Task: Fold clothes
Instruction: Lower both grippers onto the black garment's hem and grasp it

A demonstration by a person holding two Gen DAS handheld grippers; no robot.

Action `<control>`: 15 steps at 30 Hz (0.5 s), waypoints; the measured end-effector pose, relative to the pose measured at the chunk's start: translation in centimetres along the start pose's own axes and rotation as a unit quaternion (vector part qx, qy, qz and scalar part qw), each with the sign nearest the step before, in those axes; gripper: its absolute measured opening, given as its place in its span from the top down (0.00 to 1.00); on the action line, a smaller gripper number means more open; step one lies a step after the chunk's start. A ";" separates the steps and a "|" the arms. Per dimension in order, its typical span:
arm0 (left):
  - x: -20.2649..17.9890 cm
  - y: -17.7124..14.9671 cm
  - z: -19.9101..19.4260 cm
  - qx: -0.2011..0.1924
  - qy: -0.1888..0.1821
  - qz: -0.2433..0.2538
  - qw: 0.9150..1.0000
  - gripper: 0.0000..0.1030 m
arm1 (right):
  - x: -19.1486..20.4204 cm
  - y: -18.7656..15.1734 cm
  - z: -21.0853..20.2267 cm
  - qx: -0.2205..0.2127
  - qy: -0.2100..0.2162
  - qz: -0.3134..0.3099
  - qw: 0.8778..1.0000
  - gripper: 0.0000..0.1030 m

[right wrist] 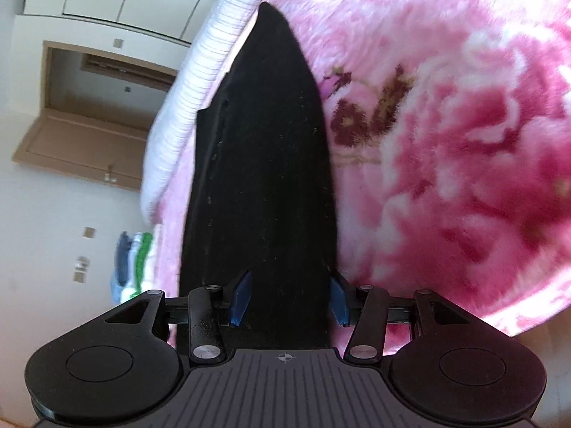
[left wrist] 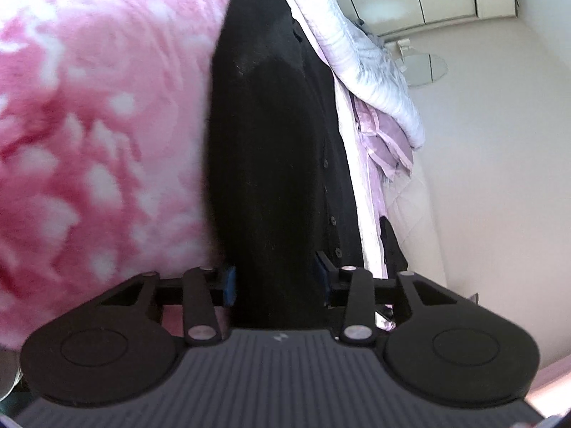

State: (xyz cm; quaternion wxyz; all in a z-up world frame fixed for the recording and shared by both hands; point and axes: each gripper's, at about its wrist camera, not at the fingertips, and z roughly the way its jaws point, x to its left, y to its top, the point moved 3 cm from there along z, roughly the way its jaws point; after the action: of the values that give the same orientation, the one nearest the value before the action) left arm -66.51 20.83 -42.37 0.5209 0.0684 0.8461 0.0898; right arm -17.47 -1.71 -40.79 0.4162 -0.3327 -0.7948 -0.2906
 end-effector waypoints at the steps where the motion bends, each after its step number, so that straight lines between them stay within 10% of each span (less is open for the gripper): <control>1: -0.1 0.0 0.2 0.002 0.000 0.004 1.000 0.72 | 0.0 0.1 0.2 0.005 -0.001 -0.004 1.000 0.60; 4: -0.3 -0.4 0.9 0.024 0.012 0.014 1.000 0.91 | -0.1 0.2 0.8 0.015 -0.011 -0.009 1.000 0.84; 15: -3.9 0.3 -3.5 -0.038 -0.020 0.079 0.996 0.93 | 4.8 -0.8 -1.6 -0.028 -0.009 -0.040 0.999 0.91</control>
State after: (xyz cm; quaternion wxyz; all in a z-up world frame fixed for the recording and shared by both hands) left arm -67.93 20.02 -37.37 0.5309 0.1172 0.8237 0.1612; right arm -19.44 -2.02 -36.06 0.3875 -0.3149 -0.8026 -0.3263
